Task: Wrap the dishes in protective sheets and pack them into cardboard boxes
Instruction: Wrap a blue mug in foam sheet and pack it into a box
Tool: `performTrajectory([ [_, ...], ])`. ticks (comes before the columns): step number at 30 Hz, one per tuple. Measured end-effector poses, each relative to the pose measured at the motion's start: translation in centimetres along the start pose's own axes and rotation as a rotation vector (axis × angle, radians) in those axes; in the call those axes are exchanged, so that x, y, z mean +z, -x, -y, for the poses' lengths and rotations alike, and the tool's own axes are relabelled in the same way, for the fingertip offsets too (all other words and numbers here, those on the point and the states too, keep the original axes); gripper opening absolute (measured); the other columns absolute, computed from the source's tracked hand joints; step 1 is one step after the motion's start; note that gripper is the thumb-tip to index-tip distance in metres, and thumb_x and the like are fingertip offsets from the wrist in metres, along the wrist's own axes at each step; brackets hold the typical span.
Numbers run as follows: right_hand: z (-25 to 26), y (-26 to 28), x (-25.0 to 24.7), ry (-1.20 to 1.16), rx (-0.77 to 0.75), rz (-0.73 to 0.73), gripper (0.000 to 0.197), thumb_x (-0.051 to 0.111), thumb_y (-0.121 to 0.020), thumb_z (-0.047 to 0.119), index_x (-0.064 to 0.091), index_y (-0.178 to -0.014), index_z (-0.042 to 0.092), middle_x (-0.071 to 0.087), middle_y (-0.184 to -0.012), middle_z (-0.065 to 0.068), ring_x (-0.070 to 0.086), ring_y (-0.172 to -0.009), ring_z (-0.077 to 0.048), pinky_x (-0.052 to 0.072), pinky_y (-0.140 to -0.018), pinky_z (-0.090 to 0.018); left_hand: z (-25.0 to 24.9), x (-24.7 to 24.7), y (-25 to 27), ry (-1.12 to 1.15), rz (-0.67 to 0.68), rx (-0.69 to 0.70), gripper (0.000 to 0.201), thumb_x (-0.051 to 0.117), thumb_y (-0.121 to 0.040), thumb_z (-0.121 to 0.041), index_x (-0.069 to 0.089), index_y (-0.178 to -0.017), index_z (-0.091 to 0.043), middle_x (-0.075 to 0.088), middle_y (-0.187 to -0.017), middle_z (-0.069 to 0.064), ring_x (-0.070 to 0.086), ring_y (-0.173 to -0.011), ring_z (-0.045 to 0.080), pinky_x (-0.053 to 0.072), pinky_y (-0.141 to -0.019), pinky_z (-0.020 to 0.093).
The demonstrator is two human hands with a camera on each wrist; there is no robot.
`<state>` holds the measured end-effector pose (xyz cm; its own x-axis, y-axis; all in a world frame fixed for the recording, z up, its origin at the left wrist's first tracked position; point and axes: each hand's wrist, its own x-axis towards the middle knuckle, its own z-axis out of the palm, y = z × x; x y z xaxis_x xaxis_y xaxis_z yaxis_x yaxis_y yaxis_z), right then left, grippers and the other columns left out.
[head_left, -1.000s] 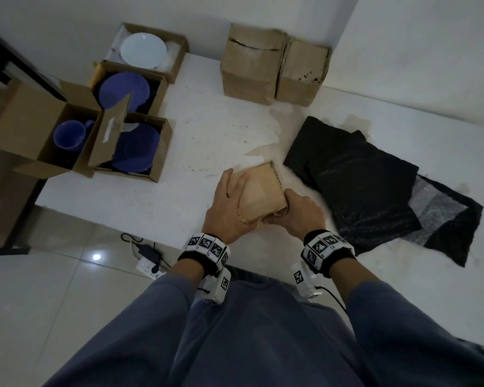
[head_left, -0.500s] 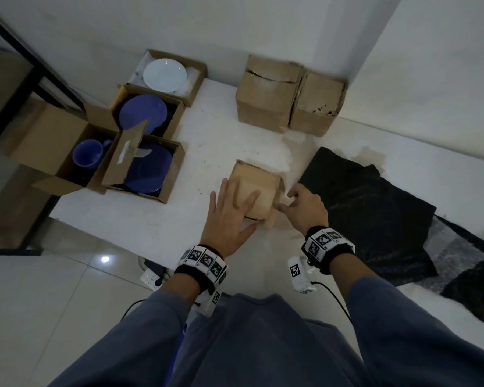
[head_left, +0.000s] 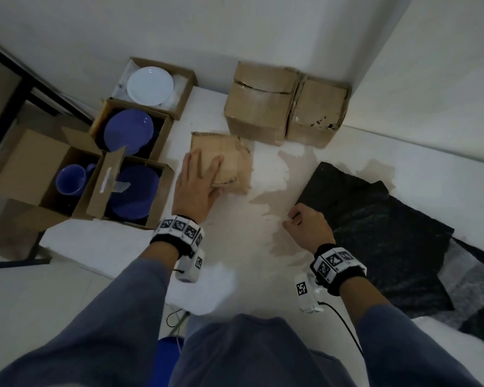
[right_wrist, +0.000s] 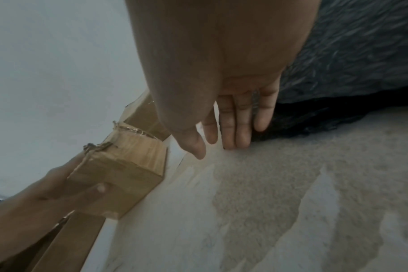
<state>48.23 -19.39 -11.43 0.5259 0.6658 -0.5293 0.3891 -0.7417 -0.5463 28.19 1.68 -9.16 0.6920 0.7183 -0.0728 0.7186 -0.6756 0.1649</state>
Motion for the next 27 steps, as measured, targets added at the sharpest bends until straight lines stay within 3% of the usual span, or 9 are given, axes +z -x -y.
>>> performTrajectory([
  [6,-0.3,-1.3,0.8,0.111,0.038,0.028,0.017,0.069,-0.083,0.030,0.059,-0.093,0.022,0.058,-0.099,0.000,0.057,-0.088,-0.024,0.049,-0.079,-0.033,2.0,-2.3,-5.5,-0.023,0.088,-0.131,0.080,0.062,-0.092,-0.036,0.012,-0.155,-0.038,-0.002,-0.165,0.012,-0.001,-0.151,0.038,0.016,-0.114,0.070],
  [9,-0.2,-1.8,0.9,0.119,0.057,0.023,0.017,0.069,-0.082,0.032,0.056,-0.087,0.023,0.059,-0.096,-0.001,0.059,-0.087,-0.027,0.051,-0.080,-0.037,1.4,-3.1,-6.9,0.127,0.112,-0.229,0.082,0.071,-0.080,-0.048,0.024,-0.147,-0.037,-0.002,-0.165,0.009,-0.003,-0.151,0.037,0.011,-0.114,0.067],
  [13,0.2,-2.1,1.3,0.149,0.068,0.017,0.022,0.069,-0.080,0.036,0.054,-0.086,0.021,0.058,-0.094,-0.002,0.059,-0.085,-0.027,0.052,-0.079,-0.038,0.9,-3.2,-7.5,0.244,0.064,-0.291,0.070,0.069,-0.081,-0.049,0.036,-0.140,-0.034,0.006,-0.164,0.009,0.003,-0.150,0.038,0.020,-0.113,0.061],
  [16,0.4,-2.2,1.3,0.164,0.087,0.035,0.023,0.068,-0.081,0.038,0.053,-0.086,0.021,0.058,-0.095,-0.002,0.058,-0.086,-0.027,0.052,-0.081,-0.039,2.5,-3.4,-7.7,0.269,-0.006,-0.274,0.072,0.070,-0.071,-0.048,0.042,-0.134,-0.029,0.027,-0.152,0.014,0.024,-0.141,0.041,0.035,-0.107,0.057],
  [18,0.5,-2.2,1.3,0.172,0.097,0.033,0.023,0.068,-0.081,0.038,0.052,-0.085,0.021,0.058,-0.095,-0.002,0.058,-0.086,-0.028,0.051,-0.081,-0.038,3.4,-3.6,-7.9,0.307,-0.052,-0.300,0.072,0.070,-0.067,-0.048,0.045,-0.131,-0.025,0.035,-0.143,0.014,0.032,-0.133,0.039,0.038,-0.104,0.051],
  [22,0.8,-2.1,1.5,0.200,0.086,0.019,0.025,0.067,-0.080,0.039,0.051,-0.084,0.021,0.058,-0.095,-0.003,0.058,-0.087,-0.028,0.052,-0.083,-0.041,3.4,-3.9,-8.8,0.281,-0.065,-0.399,0.068,0.074,-0.071,-0.046,0.047,-0.129,-0.022,0.037,-0.136,0.013,0.036,-0.127,0.037,0.039,-0.102,0.051],
  [27,1.0,-1.9,1.5,0.232,0.082,0.012,0.027,0.066,-0.080,0.041,0.050,-0.085,0.020,0.057,-0.096,-0.004,0.059,-0.090,-0.030,0.051,-0.083,-0.042,3.3,-4.2,-10.7,0.298,-0.027,-0.351,0.065,0.071,-0.078,-0.047,0.046,-0.133,-0.024,0.029,-0.145,0.013,0.032,-0.132,0.036,0.039,-0.105,0.055],
])
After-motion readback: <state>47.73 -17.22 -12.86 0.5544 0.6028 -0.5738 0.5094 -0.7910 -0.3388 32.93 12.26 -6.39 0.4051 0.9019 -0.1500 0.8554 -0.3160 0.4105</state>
